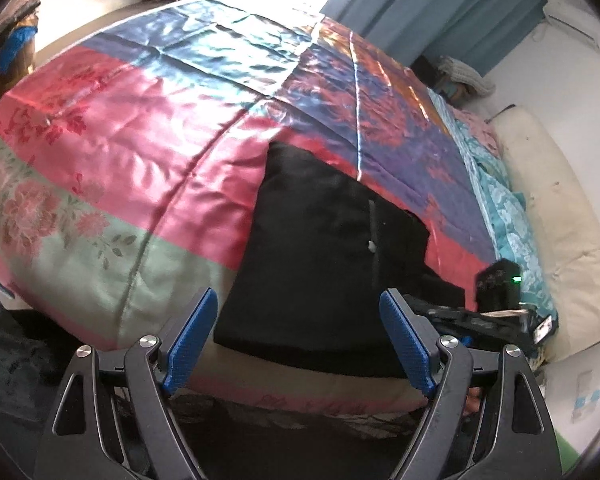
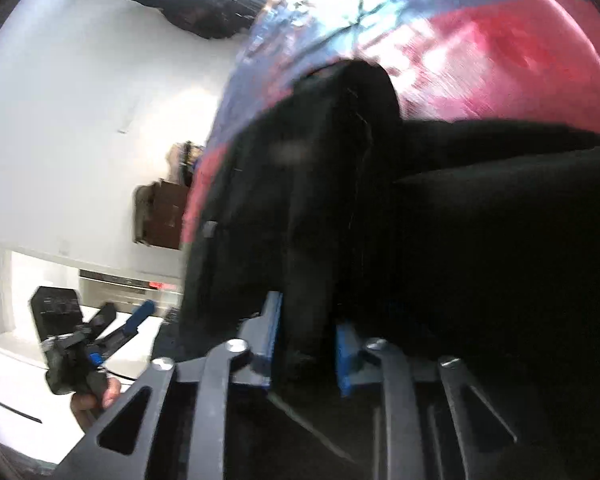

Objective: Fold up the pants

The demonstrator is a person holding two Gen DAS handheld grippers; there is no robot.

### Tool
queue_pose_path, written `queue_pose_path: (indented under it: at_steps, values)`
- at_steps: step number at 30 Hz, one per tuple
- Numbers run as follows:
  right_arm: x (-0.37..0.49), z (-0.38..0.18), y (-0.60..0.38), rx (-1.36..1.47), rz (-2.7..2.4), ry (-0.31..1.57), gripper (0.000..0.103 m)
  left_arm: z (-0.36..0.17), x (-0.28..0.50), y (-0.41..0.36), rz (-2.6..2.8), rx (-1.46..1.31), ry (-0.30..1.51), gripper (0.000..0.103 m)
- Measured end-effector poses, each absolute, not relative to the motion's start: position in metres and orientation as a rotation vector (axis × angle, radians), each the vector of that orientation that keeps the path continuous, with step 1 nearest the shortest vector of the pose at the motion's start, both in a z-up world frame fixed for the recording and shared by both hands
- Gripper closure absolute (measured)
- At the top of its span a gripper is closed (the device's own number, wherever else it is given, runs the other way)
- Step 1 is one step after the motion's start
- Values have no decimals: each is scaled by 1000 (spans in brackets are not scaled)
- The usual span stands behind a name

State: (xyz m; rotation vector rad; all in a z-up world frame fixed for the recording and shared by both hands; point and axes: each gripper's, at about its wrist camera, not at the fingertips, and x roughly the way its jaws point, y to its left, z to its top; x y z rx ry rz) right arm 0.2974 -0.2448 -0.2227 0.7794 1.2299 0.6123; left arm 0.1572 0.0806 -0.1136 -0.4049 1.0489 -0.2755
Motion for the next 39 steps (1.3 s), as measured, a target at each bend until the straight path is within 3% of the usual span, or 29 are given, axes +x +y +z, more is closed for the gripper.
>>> queue_pose_path:
  at_steps: [6,12,17,24,29,32,33,34,39]
  values:
    - [279,-141,-258,806,723,1037,84,-102,154,90,-247,-380,1011,18]
    - [254,-95,-311,814,708,948,84,-95,154,79,-277,-370,994,18]
    - [229,-105,-365,812,602,944,84,-98,152,54,-330,-317,1009,18]
    - [193,-192,-418,914,385,1068,84,-102,146,16,-409,-215,1034,18]
    - [196,-221,-417,917,335,1085,84,-111,145,-6,-441,-132,1058,18]
    - [200,-211,-409,820,297,1110,69,-118,149,-14,-442,-91,1080,18]
    - [200,-207,-411,795,283,1121,58,-117,149,-17,-440,-74,1077,18]
    - [200,-201,-411,749,254,1129,53,-116,149,-19,-439,-60,1069,18]
    - [193,-122,-384,372,213,1007,53,-109,149,-44,-444,36,998,17]
